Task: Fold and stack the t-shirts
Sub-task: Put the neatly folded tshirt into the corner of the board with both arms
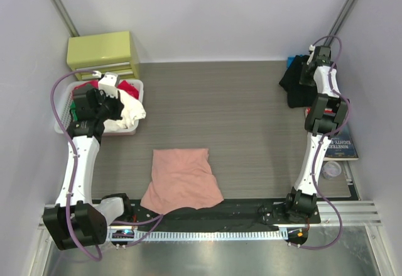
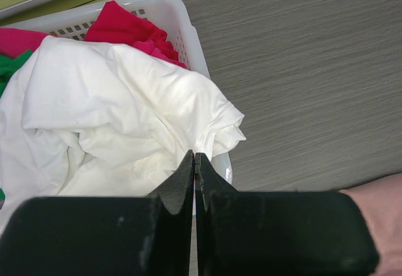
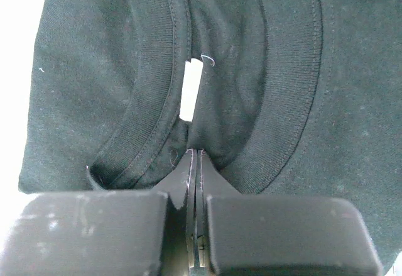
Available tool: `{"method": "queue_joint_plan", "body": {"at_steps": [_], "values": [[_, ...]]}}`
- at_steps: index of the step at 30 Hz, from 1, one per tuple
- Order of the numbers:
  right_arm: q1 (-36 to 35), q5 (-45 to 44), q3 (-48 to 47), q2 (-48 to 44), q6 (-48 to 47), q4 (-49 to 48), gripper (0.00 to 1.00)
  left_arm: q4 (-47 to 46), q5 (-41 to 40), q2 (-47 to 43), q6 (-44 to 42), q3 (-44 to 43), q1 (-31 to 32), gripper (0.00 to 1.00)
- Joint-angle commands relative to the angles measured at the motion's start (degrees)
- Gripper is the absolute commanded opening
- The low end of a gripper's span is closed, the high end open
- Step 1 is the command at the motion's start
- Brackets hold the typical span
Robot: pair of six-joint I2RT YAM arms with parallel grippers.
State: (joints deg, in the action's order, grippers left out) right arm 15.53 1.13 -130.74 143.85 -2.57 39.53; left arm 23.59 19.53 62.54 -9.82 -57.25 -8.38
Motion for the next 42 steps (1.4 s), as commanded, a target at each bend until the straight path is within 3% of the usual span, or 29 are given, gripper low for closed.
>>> {"method": "queue_joint_plan", "body": {"at_steps": [1, 11, 23, 35, 42], "values": [[0.3, -0.2, -0.9, -0.6, 0.5, 0.5, 0.01, -0.9, 0.3, -0.9, -1.2, 0.0, -0.4, 0.00], [-2.7, 8.2, 9.0, -4.4, 0.5, -0.4, 0.01, -1.0, 0.4, -1.1, -1.2, 0.6, -0.4, 0.00], [-15.0, 10.6, 18.2, -11.1, 1.1, -4.0, 0.01, -1.1, -0.6, -2.4, -1.9, 1.3, -0.4, 0.00], [-13.2, 10.2, 16.1, -10.0, 1.6, -5.1, 0.01, -0.6, 0.2, -1.0, -2.0, 0.5, -0.3, 0.00], [-6.7, 7.2, 15.4, -10.7, 6.3, -8.4, 0.01, -0.3, -0.3, -1.4, -2.4, 0.5, -0.4, 0.00]]}}
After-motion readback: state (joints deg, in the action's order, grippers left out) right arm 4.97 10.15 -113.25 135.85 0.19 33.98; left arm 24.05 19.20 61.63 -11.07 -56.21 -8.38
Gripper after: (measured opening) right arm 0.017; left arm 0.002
